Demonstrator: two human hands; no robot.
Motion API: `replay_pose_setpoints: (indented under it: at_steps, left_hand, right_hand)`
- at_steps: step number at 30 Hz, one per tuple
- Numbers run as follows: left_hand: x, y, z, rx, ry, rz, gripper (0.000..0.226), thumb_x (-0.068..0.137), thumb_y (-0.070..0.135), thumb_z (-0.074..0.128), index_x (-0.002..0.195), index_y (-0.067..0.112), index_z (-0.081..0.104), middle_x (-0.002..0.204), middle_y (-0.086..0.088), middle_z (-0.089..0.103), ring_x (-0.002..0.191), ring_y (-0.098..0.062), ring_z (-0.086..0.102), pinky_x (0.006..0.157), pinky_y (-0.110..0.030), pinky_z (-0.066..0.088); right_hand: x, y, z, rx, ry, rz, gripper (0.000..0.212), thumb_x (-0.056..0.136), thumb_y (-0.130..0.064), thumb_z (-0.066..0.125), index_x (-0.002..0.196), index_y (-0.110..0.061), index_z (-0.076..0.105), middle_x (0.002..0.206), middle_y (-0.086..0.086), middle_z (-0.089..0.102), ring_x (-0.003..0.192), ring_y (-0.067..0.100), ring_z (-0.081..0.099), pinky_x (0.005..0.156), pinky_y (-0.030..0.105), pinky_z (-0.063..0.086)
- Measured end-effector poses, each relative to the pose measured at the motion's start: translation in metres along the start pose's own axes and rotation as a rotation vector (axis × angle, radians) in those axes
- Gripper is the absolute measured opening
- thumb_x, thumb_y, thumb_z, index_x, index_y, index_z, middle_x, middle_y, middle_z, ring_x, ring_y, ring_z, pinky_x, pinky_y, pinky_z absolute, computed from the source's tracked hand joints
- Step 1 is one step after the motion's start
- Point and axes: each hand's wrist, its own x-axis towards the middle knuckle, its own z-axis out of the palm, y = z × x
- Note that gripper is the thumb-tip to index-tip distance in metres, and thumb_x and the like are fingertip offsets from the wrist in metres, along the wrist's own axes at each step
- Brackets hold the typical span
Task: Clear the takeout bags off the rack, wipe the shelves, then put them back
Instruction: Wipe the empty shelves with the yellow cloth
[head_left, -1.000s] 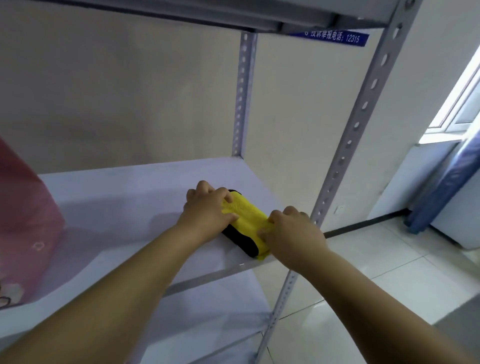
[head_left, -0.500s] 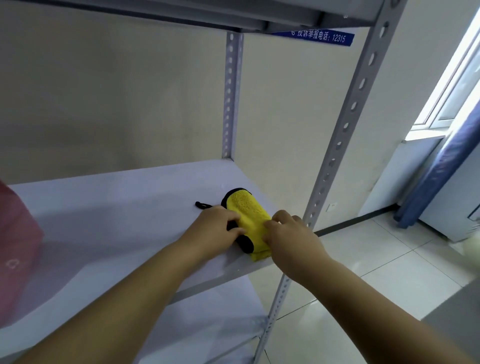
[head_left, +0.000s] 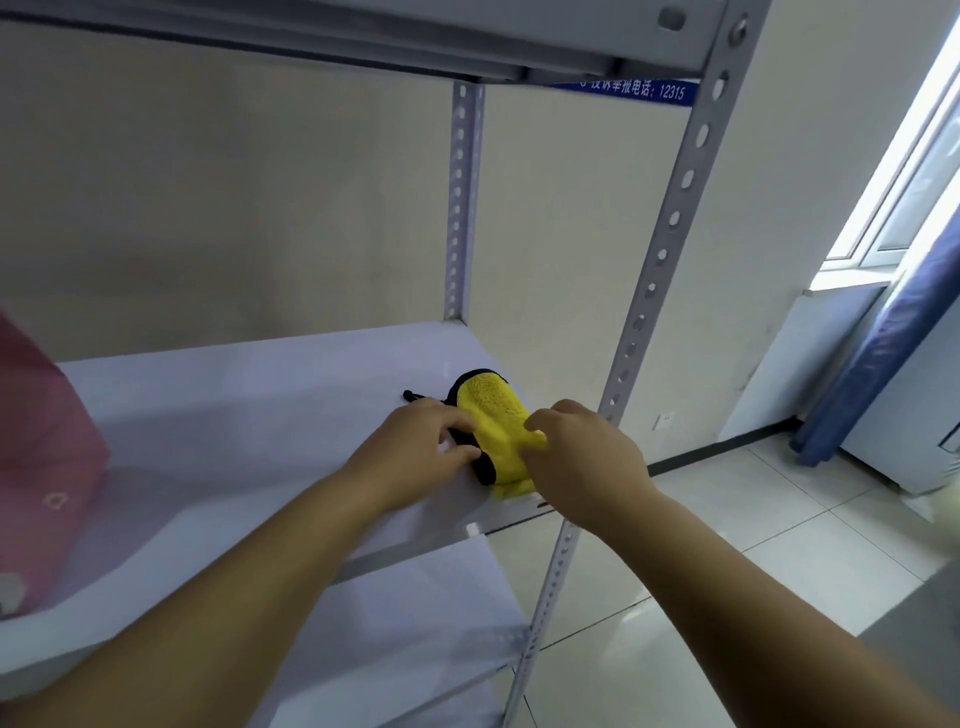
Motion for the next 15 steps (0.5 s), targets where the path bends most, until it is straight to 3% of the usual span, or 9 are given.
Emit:
replay_pose_setpoints:
  at_steps: [5, 11, 15]
  left_hand:
    - [-0.037, 0.017, -0.026, -0.001, 0.057, -0.039, 0.018, 0.082, 0.036, 0.066, 0.099, 0.03, 0.066, 0.103, 0.014, 0.06, 0.089, -0.006, 0.06, 0.075, -0.019, 0.047]
    - [-0.1, 0.036, -0.06, 0.072, 0.13, -0.134, 0.012, 0.083, 0.041, 0.064, 0.093, 0.034, 0.064, 0.098, 0.018, 0.061, 0.085, 0.0, 0.061, 0.081, -0.029, 0.051]
    - [-0.145, 0.046, -0.082, 0.099, 0.194, -0.206, 0.011, 0.082, 0.037, 0.066, 0.092, 0.032, 0.065, 0.097, 0.018, 0.063, 0.083, -0.001, 0.062, 0.082, -0.029, 0.051]
  right_hand:
    - [-0.012, -0.004, -0.027, 0.17, 0.058, -0.08, 0.03, 0.088, -0.043, 0.053, 0.113, -0.028, 0.061, 0.109, -0.006, 0.064, 0.096, 0.02, 0.059, 0.079, 0.033, 0.05]
    - [-0.037, -0.021, -0.055, 0.28, 0.02, -0.183, 0.022, 0.087, -0.041, 0.054, 0.096, -0.024, 0.065, 0.092, -0.002, 0.069, 0.08, 0.023, 0.064, 0.073, 0.037, 0.055]
    - [-0.053, -0.04, -0.067, 0.321, 0.003, -0.296, 0.023, 0.087, -0.042, 0.055, 0.101, -0.027, 0.065, 0.095, -0.006, 0.068, 0.082, 0.018, 0.06, 0.076, 0.036, 0.053]
